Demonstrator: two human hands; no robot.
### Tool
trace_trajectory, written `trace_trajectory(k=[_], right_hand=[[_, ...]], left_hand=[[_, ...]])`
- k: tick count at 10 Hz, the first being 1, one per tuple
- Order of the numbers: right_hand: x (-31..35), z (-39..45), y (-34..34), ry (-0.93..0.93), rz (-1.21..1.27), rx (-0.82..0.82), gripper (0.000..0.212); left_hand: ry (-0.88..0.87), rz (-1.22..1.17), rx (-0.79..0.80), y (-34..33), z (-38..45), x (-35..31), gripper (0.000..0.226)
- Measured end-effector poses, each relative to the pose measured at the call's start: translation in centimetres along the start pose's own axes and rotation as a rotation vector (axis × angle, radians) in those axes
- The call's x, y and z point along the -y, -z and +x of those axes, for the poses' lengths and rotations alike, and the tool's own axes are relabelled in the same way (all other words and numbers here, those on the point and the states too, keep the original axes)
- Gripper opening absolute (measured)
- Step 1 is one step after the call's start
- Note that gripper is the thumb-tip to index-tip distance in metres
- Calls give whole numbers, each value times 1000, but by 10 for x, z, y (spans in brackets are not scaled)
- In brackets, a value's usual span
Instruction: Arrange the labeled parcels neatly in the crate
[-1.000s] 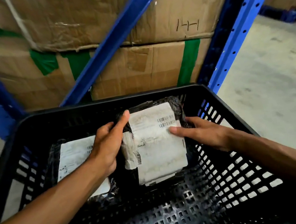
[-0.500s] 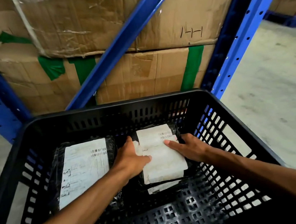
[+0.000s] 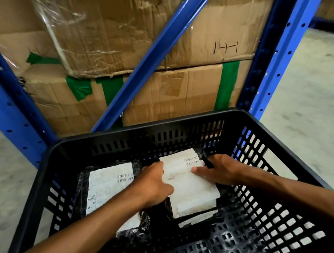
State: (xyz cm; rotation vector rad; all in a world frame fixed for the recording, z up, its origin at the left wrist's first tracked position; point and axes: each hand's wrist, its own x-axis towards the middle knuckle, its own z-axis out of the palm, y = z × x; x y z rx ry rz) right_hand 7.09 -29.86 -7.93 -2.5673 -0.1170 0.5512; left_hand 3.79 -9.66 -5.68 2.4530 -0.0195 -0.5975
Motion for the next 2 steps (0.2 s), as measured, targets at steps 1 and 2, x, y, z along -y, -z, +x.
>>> trace_trajectory(k=[1, 2], right_hand=[[11, -3, 24, 44, -99, -86, 45], [16, -25, 33, 167, -105, -207, 41]], left_hand=[[-115, 198, 53, 42, -22, 0, 53], [-110, 279, 116, 75, -72, 21, 49]])
